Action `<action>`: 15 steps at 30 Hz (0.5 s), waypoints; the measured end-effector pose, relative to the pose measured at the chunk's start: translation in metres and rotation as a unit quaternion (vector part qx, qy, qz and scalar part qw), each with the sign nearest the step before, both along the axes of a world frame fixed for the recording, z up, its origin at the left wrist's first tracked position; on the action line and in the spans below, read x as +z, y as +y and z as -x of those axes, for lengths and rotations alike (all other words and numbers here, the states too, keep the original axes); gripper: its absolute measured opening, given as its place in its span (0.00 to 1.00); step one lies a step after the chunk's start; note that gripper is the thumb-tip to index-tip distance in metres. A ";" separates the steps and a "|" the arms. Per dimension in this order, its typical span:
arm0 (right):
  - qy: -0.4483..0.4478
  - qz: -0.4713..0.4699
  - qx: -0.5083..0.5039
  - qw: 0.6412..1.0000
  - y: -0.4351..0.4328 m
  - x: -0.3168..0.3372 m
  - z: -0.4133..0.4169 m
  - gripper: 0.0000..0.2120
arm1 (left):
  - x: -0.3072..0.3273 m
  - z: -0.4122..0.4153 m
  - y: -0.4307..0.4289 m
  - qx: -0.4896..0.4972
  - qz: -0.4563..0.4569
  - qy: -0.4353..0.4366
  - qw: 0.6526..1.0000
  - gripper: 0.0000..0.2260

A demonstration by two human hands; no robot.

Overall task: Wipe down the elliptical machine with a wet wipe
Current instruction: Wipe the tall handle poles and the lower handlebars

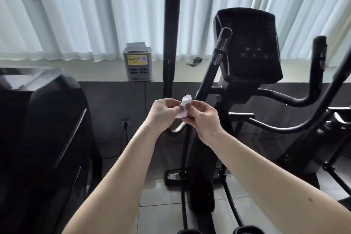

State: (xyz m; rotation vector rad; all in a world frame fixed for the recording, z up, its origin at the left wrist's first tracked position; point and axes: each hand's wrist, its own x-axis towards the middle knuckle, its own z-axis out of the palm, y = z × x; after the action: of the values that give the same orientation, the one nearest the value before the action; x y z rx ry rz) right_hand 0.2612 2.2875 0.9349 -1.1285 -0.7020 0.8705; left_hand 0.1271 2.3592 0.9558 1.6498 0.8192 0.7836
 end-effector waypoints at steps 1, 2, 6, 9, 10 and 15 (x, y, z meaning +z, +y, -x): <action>0.000 -0.010 0.000 1.000 0.004 0.008 0.004 0.08 | 0.005 0.004 0.004 0.010 -0.011 -0.006 1.000 0.05; 0.000 -0.020 0.002 1.000 0.007 0.018 0.007 0.05 | 0.011 0.006 0.009 0.022 -0.026 -0.013 0.999 0.05; -0.009 -0.048 0.003 0.999 0.028 0.067 0.017 0.01 | 0.042 0.013 0.033 0.066 -0.099 -0.043 0.992 0.06; -0.018 -0.084 -0.025 0.996 0.047 0.105 0.024 0.02 | 0.071 0.020 0.058 0.086 -0.143 -0.077 0.983 0.08; -0.024 -0.098 -0.045 0.994 0.054 0.116 0.027 0.04 | 0.080 0.021 0.068 0.084 -0.154 -0.089 0.980 0.08; -0.118 -0.118 -0.182 0.969 0.089 0.158 0.042 0.07 | 0.124 0.023 0.117 0.036 -0.201 -0.132 0.970 0.06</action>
State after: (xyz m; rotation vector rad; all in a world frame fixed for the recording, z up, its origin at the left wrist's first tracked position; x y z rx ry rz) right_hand 0.2195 2.3765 1.0927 -1.1089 -0.7413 0.3353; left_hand 0.1041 2.4760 1.0793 1.8207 0.5575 1.2540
